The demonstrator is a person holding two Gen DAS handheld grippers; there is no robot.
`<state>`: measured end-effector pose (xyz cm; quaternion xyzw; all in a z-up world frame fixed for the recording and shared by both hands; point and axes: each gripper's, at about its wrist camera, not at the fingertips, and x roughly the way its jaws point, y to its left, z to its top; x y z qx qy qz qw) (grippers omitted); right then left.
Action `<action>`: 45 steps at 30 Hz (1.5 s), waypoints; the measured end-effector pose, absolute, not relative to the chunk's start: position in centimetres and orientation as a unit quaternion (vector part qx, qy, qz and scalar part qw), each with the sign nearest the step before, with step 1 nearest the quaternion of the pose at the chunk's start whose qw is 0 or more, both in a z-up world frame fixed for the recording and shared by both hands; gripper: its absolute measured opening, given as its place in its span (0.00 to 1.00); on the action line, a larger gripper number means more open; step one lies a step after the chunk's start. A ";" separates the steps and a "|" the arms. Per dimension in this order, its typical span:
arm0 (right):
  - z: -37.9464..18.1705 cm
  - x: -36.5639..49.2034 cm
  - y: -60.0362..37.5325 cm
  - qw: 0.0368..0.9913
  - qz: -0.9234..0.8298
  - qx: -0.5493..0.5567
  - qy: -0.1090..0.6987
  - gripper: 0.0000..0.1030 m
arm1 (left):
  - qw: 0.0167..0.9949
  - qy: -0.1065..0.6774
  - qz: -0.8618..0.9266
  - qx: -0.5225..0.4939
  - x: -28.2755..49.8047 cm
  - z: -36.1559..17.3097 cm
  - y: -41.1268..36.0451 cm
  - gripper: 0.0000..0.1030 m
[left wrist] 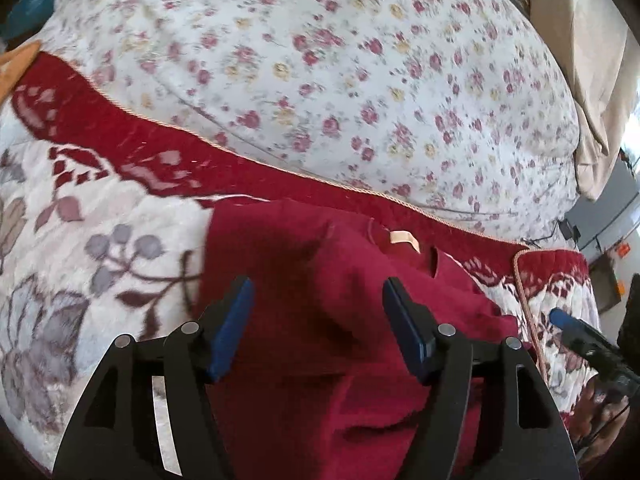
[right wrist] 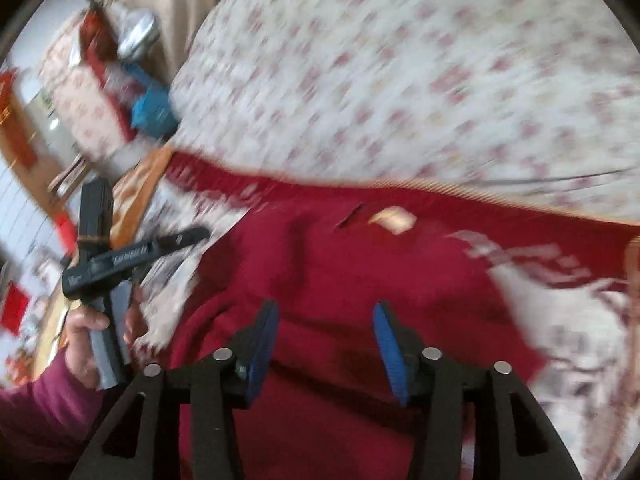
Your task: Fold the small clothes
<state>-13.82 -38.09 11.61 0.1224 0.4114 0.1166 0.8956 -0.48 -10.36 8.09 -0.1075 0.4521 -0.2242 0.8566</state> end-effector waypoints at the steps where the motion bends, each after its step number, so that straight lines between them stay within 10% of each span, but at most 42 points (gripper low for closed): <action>1: 11.8 -14.6 -39.4 0.903 0.097 0.140 0.393 0.68 | 0.855 0.456 -0.221 -0.107 -0.1 8.0 -10.8 0.65; 11: 10.4 -15.4 -45.2 0.897 0.029 0.229 0.376 0.73 | 0.822 0.531 -0.191 -0.074 3.2 3.9 -13.6 0.62; 15: 9.3 -16.0 -48.1 0.886 -0.022 0.264 0.381 0.73 | 0.823 0.523 -0.222 -0.020 2.3 4.8 -16.1 0.10; 23: 5.7 -15.8 -49.5 0.846 -0.059 0.283 0.449 0.73 | 0.867 0.442 -0.220 -0.069 2.6 12.3 -11.7 0.08; 32: 1.3 -14.1 -49.4 0.801 -0.020 0.366 0.473 0.73 | 0.842 0.493 -0.201 -0.090 1.9 6.4 -10.4 0.08; 37: 3.1 -12.3 -47.0 0.853 -0.053 0.230 0.466 0.13 | 0.835 0.493 -0.213 -0.120 2.2 6.3 -9.8 0.08; 45: 5.2 -10.0 -45.3 0.890 -0.131 0.049 0.433 0.09 | 0.828 0.512 -0.210 -0.088 2.7 4.4 -11.5 0.09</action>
